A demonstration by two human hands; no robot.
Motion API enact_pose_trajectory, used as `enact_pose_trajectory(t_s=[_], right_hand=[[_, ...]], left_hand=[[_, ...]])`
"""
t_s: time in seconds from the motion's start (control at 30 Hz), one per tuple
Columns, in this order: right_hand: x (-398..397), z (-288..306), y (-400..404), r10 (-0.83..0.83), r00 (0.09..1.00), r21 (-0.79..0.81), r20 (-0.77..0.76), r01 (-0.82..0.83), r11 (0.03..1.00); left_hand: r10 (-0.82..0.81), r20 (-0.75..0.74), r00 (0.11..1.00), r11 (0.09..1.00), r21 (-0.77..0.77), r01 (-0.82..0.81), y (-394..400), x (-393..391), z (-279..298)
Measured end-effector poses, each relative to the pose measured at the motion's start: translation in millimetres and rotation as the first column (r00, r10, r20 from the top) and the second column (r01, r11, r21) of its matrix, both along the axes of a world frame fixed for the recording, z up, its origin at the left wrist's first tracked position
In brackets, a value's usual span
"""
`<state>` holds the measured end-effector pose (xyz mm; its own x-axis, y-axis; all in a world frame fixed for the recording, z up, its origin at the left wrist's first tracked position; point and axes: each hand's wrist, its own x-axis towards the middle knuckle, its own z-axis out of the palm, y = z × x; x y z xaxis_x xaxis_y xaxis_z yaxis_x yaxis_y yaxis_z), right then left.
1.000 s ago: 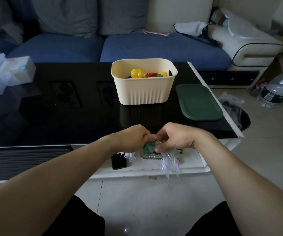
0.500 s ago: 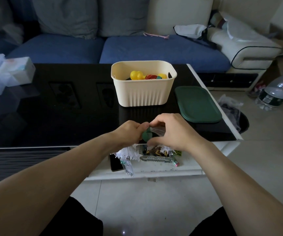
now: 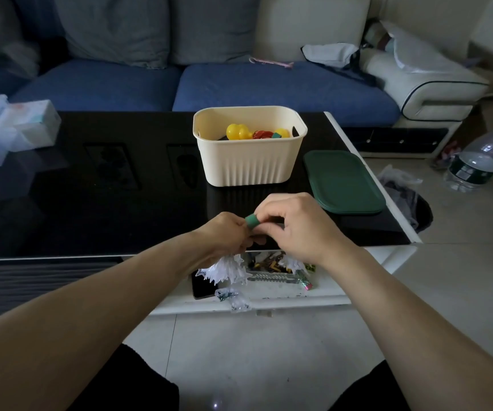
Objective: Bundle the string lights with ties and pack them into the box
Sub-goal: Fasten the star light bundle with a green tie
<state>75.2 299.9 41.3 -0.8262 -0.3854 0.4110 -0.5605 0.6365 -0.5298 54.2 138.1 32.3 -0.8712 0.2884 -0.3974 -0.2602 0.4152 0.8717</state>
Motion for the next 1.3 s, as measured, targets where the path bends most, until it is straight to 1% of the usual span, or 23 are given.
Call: enact_pose_trajectory(t_s=[0.07,0.2,0.3,0.37,0.43,0.53,0.6,0.67,0.7,0.77,0.8,0.87,0.97,1.07,1.17,1.23,1.3], right_hand=[[-4,-2,3,-0.061,0.998,-0.049,0.007,0.061,0.997],[-3,-7,5,-0.144,0.975,-0.162,0.168,0.171,0.972],[-4,-10,1,-0.195,0.948,-0.214,0.250,0.251,0.944],[-6,-9,-2,-0.233,0.927,-0.242,0.294,0.308,0.920],[-8,-9,-5,-0.242,0.893,-0.243,0.378,0.348,0.905],[-12,-11,-10,-0.229,0.817,-0.215,0.529,0.390,0.896],[-15,-12,-12,-0.230,0.763,-0.243,0.604,0.451,0.858],[-16,-9,-10,-0.214,0.708,-0.286,0.673,0.516,0.808],[-16,-7,-7,-0.192,0.683,-0.298,0.705,0.530,0.794],[-15,-6,-3,-0.159,0.647,-0.290,0.746,0.531,0.796],[-15,-6,-2,-0.171,0.635,-0.264,0.753,0.531,0.805],[-15,-9,-1,-0.221,0.630,-0.207,0.745,0.532,0.821],[-13,-8,-3,-0.251,0.628,-0.156,0.737,0.519,0.841],[-12,-7,-5,-0.269,0.572,-0.117,0.775,0.549,0.828],[-15,-7,-6,-0.205,0.486,-0.185,0.850,0.639,0.747],[-19,-7,-5,-0.154,0.443,-0.229,0.883,0.694,0.682],[-21,-6,-5,-0.117,0.412,-0.251,0.903,0.730,0.635]], left_hand=[[-0.015,0.003,1.000,1.000,0.021,0.015,3,1,3],[-0.068,-0.033,0.997,0.998,-0.013,0.067,1,-2,7],[-0.083,-0.024,0.996,0.996,0.018,0.083,0,-1,8],[-0.086,-0.043,0.995,0.995,0.049,0.088,0,0,8],[-0.078,-0.047,0.996,0.994,0.079,0.082,-1,2,6],[-0.063,-0.033,0.998,0.994,0.091,0.065,0,5,-4],[-0.062,-0.059,0.996,0.995,0.080,0.066,0,5,-9],[-0.104,-0.114,0.988,0.993,0.039,0.109,-2,3,-8],[-0.146,-0.150,0.978,0.989,-0.014,0.146,-4,3,-6],[-0.269,-0.238,0.933,0.958,-0.161,0.236,-9,0,-2],[-0.323,-0.269,0.907,0.938,-0.215,0.270,-10,-1,-1],[-0.369,-0.295,0.881,0.917,-0.270,0.294,-10,-3,-2],[-0.388,-0.317,0.865,0.899,-0.339,0.279,-8,-6,-5],[-0.387,-0.350,0.853,0.891,-0.381,0.248,-7,-7,-8],[-0.317,-0.466,0.826,0.906,-0.406,0.119,-2,-6,-9],[-0.235,-0.556,0.797,0.933,-0.360,0.024,2,-5,-8],[-0.222,-0.613,0.758,0.943,-0.331,0.008,4,-5,-8]])
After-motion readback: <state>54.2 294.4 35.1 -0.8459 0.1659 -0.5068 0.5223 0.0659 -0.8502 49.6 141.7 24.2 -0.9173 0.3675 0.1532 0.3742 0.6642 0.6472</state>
